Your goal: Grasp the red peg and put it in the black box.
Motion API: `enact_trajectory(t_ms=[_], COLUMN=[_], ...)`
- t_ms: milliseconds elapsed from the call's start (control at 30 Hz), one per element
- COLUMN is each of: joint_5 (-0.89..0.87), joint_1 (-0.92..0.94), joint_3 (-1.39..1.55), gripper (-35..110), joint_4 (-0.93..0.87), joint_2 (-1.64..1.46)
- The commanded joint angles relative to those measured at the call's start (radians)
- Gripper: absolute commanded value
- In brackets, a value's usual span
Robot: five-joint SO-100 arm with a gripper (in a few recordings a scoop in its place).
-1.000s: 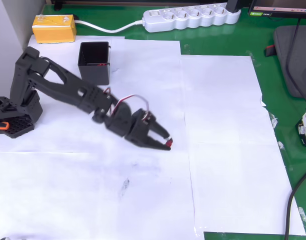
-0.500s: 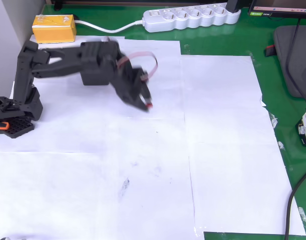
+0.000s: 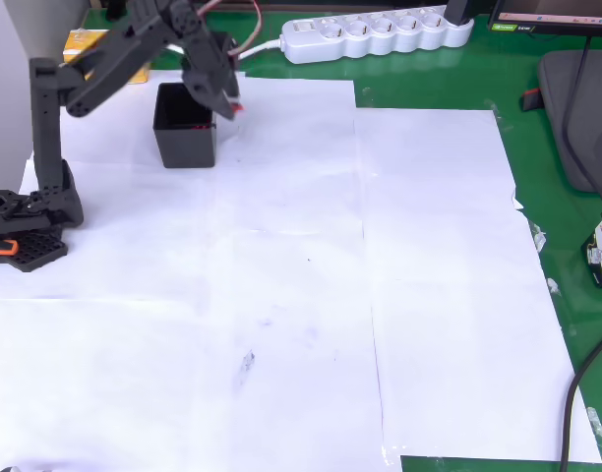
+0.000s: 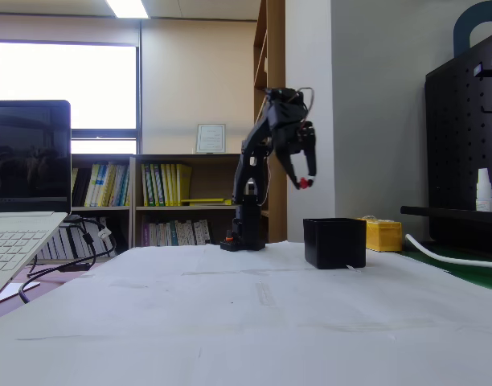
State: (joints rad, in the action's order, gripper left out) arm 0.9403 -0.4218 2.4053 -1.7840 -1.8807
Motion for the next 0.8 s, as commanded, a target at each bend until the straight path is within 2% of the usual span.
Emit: enact_trajectory(t_ms=[0,267,467,767], joint_5=[-0.037,-0.147,-0.153,-0.224], joint_1=[-0.086,-0.224,-0.288,-0.27], joint_3=[-0.015,-0.132,-0.302,-0.341], gripper=[0,0,0,3], joint_4=[-0.084,-0.084,-0.066,0.025], joint_2=[0.123,0.132,0.129,0.132])
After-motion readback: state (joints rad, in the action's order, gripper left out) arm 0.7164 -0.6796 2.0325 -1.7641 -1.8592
